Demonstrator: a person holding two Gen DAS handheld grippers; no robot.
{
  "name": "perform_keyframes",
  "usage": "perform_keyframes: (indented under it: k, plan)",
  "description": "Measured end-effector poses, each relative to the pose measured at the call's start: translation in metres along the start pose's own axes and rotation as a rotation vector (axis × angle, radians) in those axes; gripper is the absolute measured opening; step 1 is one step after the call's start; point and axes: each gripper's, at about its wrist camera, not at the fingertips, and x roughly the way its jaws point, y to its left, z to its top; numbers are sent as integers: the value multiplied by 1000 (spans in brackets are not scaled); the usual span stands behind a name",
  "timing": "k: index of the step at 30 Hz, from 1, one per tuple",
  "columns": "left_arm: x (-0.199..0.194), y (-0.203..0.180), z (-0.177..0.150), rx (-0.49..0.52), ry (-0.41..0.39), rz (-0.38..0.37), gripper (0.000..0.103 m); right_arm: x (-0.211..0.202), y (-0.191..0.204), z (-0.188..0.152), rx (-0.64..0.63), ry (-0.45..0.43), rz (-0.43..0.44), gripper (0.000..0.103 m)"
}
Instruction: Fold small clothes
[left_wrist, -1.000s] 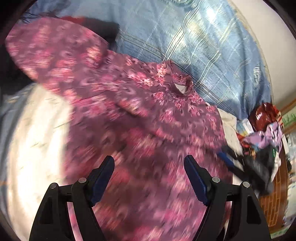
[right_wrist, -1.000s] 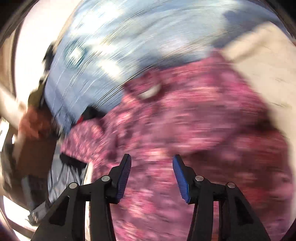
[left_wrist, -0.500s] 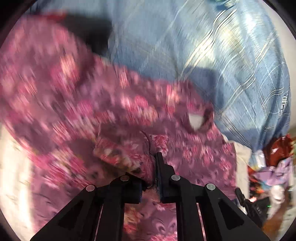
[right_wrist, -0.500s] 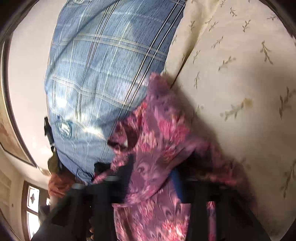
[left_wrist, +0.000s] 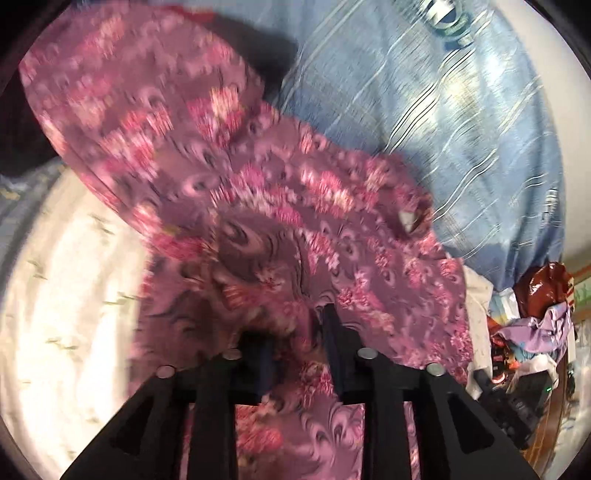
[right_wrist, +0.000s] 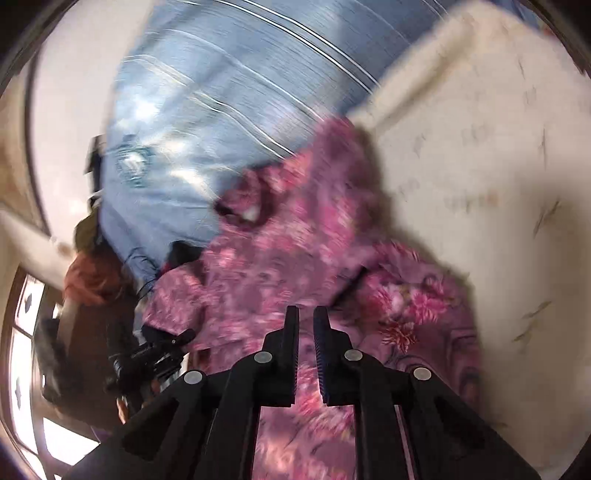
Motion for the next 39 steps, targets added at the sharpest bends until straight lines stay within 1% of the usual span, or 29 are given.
perform_keyframes:
  k: [1,2,3,4,5,6,8,10,12,13,14,15,17,18,20,21,22,24,25,26,28,29,30,31,32,34,35,37,39]
  plan:
    - [-3,-2,3,10,-7,0,36,-13,4,7,-22,-43,16,23]
    - [-5,-4,3,15,-8,0,40,-20,6,13,-28,-70,20,43]
    - [-6,-6,3,6,-5,-9,41,-27,5,24,-28,-116,9,54]
    - [-12,-8,2,0,3,-31,41,-31,2,35,-13,-163,-30,62]
    - [-8,-14,1,-3,22,-52,41,-30,-1,42,-4,-178,-50,62]
    - [-13,-15,0,-9,29,-57,41,-21,-4,52,9,-167,-78,62]
    - [-12,-31,-6,23,33,-88,41,4,-7,66,14,-111,-141,62]
    - [-19,-36,-13,69,7,-63,41,36,-10,73,-6,-52,-200,60]
    - [-24,-39,-15,99,-8,-48,41,60,-12,77,-7,-29,-220,59]
    - [-29,-38,-13,105,-17,-46,41,69,-12,79,-5,-11,-213,36]
    - [-34,-37,-10,108,-36,-31,41,79,-9,81,-24,16,-182,8]
    - [-41,-36,-8,110,-66,-18,41,81,-5,82,-56,15,-176,5]
    - [-50,-33,0,128,-115,8,44,75,3,85,-120,-48,-211,5]
    - [-48,-32,5,118,-115,11,44,76,-2,86,-115,-51,-244,5]
    - [-36,-32,8,105,-90,13,44,86,-17,87,-99,-2,-362,6]
    - [-31,-33,7,102,-72,11,44,84,-19,86,-94,-2,-337,7]
    - [-25,-35,6,108,-57,-2,44,77,-17,85,-79,-11,-313,13]
    - [-8,-45,-3,136,-31,-6,44,58,-9,81,-66,-51,-289,14]
    - [0,-49,-6,152,-20,-10,44,47,-5,76,-79,-72,-260,14]
    - [8,-52,-10,171,-9,-4,44,34,5,68,-117,-102,-197,14]
    - [29,-53,-16,194,10,41,44,27,11,56,-162,-89,-143,14]
    - [42,-52,-19,190,31,67,44,33,12,47,-173,-50,-134,13]
    - [55,-47,-20,179,58,89,44,38,8,42,-174,-25,-156,13]
    - [65,-43,-20,171,70,89,42,46,-1,36,-169,4,-239,10]
    - [68,-44,-21,178,49,82,43,54,-13,34,-150,39,-274,0]
    - [68,-47,-21,188,49,95,43,50,-18,32,-103,7,-232,0]
    - [68,-48,-20,175,55,97,43,48,-14,34,-89,7,-241,7]
    - [67,-51,-18,159,67,100,42,41,7,33,-116,-34,-250,12]
    - [58,-53,-15,152,70,100,41,39,26,28,-156,-45,-211,19]
